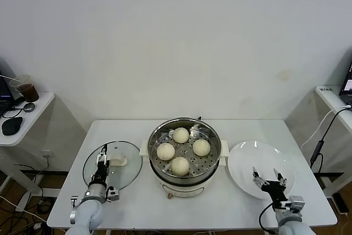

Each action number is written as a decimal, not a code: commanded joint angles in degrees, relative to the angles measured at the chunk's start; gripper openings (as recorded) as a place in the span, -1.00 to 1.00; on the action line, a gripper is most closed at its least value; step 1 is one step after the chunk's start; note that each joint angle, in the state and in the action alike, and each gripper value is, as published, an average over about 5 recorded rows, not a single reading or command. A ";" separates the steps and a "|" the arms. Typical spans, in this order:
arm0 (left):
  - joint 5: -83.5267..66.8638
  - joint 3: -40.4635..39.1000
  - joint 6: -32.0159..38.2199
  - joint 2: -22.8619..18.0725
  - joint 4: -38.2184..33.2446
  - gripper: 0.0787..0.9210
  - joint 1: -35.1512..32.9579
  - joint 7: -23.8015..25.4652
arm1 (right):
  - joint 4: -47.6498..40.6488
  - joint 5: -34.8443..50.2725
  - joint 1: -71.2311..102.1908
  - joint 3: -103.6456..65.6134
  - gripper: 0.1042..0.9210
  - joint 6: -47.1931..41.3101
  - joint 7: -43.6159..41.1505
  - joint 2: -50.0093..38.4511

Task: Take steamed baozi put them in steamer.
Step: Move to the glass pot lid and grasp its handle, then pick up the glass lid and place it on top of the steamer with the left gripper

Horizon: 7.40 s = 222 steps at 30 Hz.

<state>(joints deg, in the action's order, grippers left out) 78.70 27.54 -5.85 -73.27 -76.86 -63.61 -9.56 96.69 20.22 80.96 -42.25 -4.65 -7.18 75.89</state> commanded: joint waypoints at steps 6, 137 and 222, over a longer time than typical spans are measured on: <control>0.25 -0.23 -1.65 -0.51 1.40 0.77 2.22 1.34 | 0.11 -0.16 0.62 -0.30 0.76 0.31 -0.07 0.26; 18.23 -35.28 -33.74 -18.02 -23.28 -0.78 7.67 27.10 | 1.21 -4.21 1.77 -2.81 0.76 -0.28 -2.06 2.68; 16.65 -35.28 -31.37 -13.09 -33.29 0.09 1.54 30.35 | 0.39 -5.17 1.53 -2.17 0.76 0.09 -2.19 3.45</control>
<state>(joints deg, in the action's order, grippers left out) 95.48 -7.57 -37.56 -87.44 -104.86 -59.08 19.34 97.14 15.10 82.52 -44.45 -4.56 -9.39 79.32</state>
